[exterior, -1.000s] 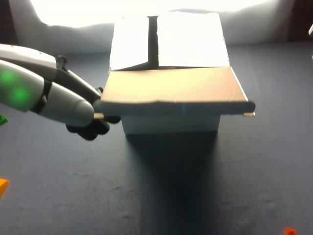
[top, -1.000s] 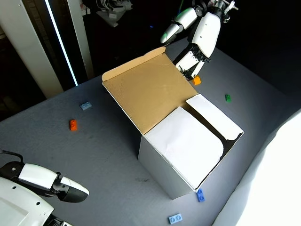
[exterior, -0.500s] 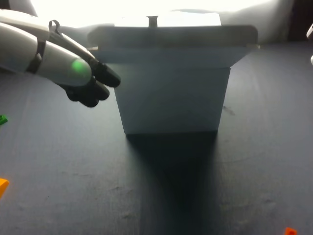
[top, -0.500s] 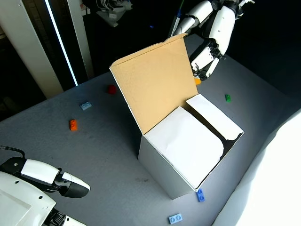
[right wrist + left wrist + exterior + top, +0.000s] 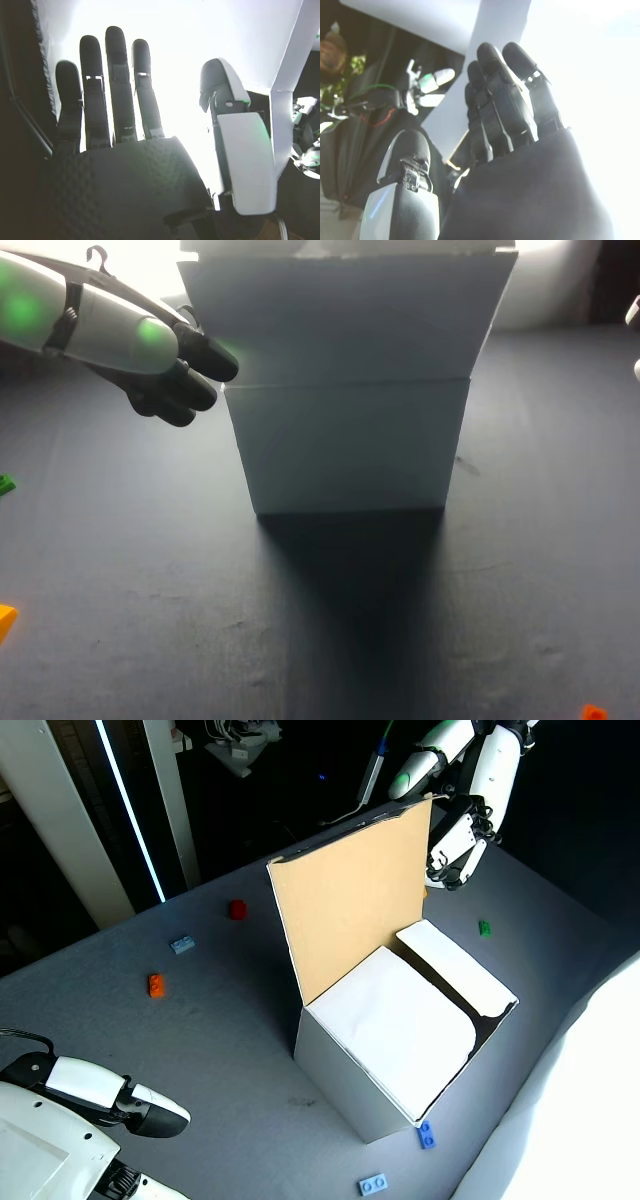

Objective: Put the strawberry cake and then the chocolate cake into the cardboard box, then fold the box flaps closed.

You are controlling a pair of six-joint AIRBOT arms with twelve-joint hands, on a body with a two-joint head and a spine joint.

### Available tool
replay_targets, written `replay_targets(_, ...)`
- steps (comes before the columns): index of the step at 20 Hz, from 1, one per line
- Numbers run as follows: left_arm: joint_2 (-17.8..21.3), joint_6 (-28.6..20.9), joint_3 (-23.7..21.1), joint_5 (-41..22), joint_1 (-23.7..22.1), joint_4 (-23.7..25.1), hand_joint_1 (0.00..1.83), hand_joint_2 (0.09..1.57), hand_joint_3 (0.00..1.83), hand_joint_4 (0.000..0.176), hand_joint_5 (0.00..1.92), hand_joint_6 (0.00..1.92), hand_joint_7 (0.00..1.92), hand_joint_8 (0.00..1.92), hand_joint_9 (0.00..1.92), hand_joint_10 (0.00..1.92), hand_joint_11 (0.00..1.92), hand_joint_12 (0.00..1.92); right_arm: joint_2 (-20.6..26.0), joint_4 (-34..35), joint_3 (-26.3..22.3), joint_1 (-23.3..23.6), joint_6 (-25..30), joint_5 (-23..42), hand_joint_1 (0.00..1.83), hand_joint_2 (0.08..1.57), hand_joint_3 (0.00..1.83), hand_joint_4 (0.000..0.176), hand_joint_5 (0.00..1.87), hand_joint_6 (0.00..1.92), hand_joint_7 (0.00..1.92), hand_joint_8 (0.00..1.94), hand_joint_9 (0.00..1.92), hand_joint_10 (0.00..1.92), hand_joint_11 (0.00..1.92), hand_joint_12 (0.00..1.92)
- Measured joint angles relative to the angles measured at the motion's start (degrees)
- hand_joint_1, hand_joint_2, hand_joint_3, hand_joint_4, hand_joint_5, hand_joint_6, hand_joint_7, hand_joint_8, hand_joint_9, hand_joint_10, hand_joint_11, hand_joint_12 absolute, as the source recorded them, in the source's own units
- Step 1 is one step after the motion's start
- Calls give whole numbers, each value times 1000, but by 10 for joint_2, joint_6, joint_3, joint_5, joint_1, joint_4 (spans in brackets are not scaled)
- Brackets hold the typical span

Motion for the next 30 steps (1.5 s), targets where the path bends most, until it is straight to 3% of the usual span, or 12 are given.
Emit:
replay_targets(16,-19,-13,3,31,-45,35,305,1288,0,17,489,2,654,1,703,2,194,1309,0,0,-4,-2,0,0,295,1245,0,0,406,574,712,21,345,1044,0,1730)
replay_targets(29,-37,-6,-3,131,-45,19,277,1298,4,17,475,0,651,0,703,1,184,1315,0,0,-4,-5,0,1,281,1242,0,0,376,591,699,15,330,1055,2,1713)
replay_targets(30,-37,-6,-3,142,-44,17,265,1310,6,6,448,0,626,0,682,2,144,1368,0,0,-4,-7,0,2,275,1246,1,0,379,592,705,16,340,1032,0,1718)
